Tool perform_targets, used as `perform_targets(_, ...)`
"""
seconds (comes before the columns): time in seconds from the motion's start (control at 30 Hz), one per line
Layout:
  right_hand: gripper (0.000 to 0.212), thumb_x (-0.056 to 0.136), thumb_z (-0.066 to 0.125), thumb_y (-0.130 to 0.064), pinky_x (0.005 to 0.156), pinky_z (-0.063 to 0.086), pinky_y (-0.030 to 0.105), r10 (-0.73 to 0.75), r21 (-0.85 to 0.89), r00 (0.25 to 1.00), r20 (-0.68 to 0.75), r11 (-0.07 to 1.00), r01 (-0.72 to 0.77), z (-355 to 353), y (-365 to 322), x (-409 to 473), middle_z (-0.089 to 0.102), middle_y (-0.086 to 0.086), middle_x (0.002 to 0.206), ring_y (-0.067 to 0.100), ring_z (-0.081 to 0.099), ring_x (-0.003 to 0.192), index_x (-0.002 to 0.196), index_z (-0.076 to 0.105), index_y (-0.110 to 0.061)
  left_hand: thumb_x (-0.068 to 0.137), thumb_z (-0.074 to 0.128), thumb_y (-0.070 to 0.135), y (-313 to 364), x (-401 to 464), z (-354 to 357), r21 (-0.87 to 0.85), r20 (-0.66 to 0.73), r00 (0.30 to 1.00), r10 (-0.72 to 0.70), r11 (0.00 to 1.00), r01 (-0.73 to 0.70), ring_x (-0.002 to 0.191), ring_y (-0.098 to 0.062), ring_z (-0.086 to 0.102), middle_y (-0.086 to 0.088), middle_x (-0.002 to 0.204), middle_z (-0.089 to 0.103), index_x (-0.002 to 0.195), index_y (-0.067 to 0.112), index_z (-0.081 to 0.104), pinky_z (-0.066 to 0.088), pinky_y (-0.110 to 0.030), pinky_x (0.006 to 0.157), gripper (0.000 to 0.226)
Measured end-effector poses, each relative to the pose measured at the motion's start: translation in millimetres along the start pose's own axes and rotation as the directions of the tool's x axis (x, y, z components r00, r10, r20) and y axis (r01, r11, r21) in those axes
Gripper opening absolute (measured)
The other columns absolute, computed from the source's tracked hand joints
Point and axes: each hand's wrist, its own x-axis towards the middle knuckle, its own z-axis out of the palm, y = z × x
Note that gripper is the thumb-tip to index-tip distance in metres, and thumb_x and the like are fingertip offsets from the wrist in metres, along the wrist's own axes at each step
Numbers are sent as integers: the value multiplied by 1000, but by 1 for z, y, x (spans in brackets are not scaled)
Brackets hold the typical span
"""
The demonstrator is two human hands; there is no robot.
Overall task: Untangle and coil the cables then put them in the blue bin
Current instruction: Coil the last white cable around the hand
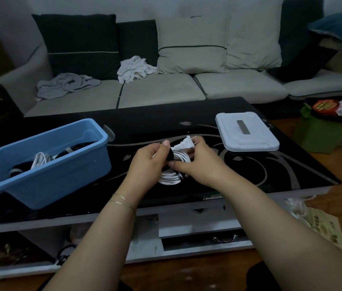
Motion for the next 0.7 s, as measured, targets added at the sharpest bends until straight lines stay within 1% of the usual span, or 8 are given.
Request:
perform_targets(0.07, 27, 78, 77, -18, 83, 50, 26, -64, 206, 991, 118, 978, 39, 1, -1, 2, 72, -2, 97, 9, 67, 91, 100, 60, -20, 100, 47, 33, 4, -3, -3, -47, 34, 999, -1, 999, 3, 48, -8, 34, 4, 51, 40, 75, -10, 54, 29, -23, 47, 51)
perform_targets(0.13, 16, 78, 71, -6, 88, 51, 36, -88, 299, 986, 144, 953, 42, 2, -1, 2, 74, 5, 93, 17, 69, 91, 93, 69, -12, 101, 47, 31, 7, -6, -4, -96, 44, 999, 1, 995, 3, 43, -4, 32, 9, 46, 39, 61, 8, 58, 27, -17, 42, 48)
perform_targets(0.17, 13, 77, 68, -4, 86, 51, 38, -75, 314, 988, 132, 949, 30, 2, -1, 2, 73, 7, 89, 17, 69, 87, 89, 70, -11, 101, 47, 30, 9, -7, -3, -113, 44, 999, 5, 994, 0, 41, -3, 33, 11, 45, 40, 56, 18, 59, 28, -15, 41, 48)
perform_targets(0.23, 8, 76, 64, -7, 78, 50, 36, -43, 316, 995, 87, 949, 13, 4, -1, 1, 72, 7, 82, 15, 67, 79, 82, 69, -9, 101, 47, 29, 10, -8, -2, -120, 34, 999, 12, 993, -8, 39, 0, 35, 13, 43, 43, 51, 25, 59, 29, -12, 40, 51)
perform_targets(0.4, 6, 76, 68, -19, 71, 51, 29, 1, 205, 998, -66, 979, 13, 9, -2, -3, 72, -6, 73, 8, 68, 75, 73, 68, -24, 100, 48, 35, 5, -5, -2, -78, 21, 1000, 18, 997, -16, 44, -5, 37, 10, 48, 45, 66, 21, 62, 30, -19, 43, 40)
perform_targets(0.47, 2, 77, 69, -20, 71, 50, 28, 11, 151, 994, -105, 989, 5, 10, -1, -4, 70, -5, 74, 10, 67, 77, 77, 68, -22, 100, 47, 35, 1, -5, -2, -61, 33, 999, 28, 998, -26, 45, -3, 40, 11, 50, 48, 76, 22, 68, 31, -16, 44, 34)
perform_targets(0.57, 4, 78, 68, -17, 76, 50, 32, 58, 130, 990, -129, 991, -41, 14, 0, -4, 69, 0, 80, 19, 66, 85, 81, 66, -20, 100, 47, 34, -3, -7, 1, -74, 49, 999, 9, 997, -5, 42, 0, 43, 10, 51, 55, 78, 24, 68, 30, -10, 38, 32)
perform_targets(0.7, 12, 78, 65, -8, 75, 47, 30, 70, 240, 988, -139, 970, -35, 17, 1, -4, 64, 0, 81, 18, 62, 83, 88, 61, -14, 100, 48, 35, -4, -8, 6, -80, 45, 999, -15, 997, 18, 44, 0, 46, 9, 57, 63, 80, 12, 68, 32, -11, 38, 37)
